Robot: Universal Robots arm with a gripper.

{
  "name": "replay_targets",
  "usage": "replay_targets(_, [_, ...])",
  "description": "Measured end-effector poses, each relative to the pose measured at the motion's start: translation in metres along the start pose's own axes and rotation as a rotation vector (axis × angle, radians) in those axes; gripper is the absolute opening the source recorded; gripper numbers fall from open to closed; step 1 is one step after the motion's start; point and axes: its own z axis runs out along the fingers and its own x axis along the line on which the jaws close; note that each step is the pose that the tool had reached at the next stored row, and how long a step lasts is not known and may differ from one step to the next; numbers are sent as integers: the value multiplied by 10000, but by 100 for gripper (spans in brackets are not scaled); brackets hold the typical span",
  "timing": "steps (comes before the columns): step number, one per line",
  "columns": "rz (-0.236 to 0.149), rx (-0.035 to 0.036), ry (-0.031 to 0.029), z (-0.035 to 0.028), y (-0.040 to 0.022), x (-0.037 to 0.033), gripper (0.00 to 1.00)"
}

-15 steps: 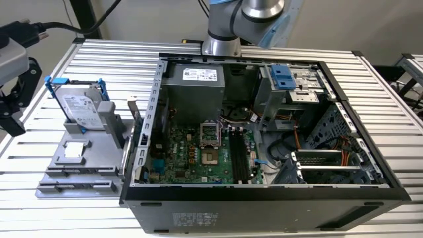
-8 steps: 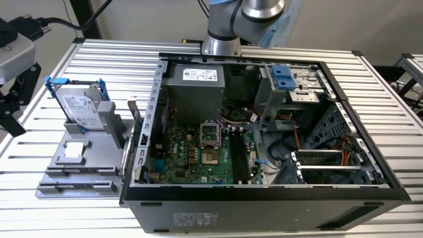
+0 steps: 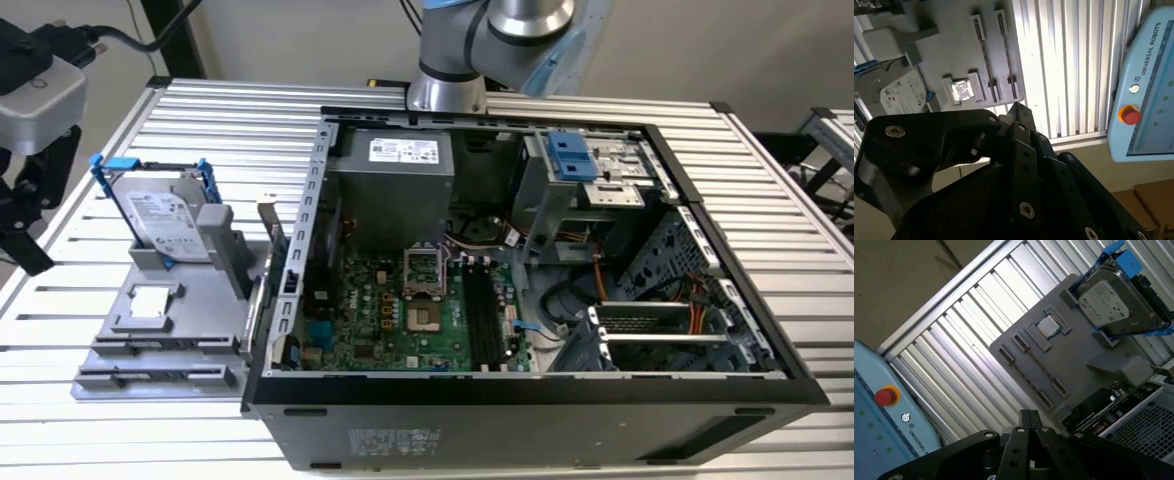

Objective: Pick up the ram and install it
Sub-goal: 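Pick up the ram and move it above insertion slot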

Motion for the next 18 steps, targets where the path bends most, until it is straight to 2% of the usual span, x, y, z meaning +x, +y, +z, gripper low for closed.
replay_targets(8, [-973, 25, -2, 4, 11, -12, 0])
replay_targets(18, [-2504, 59, -15, 8, 17, -19, 0])
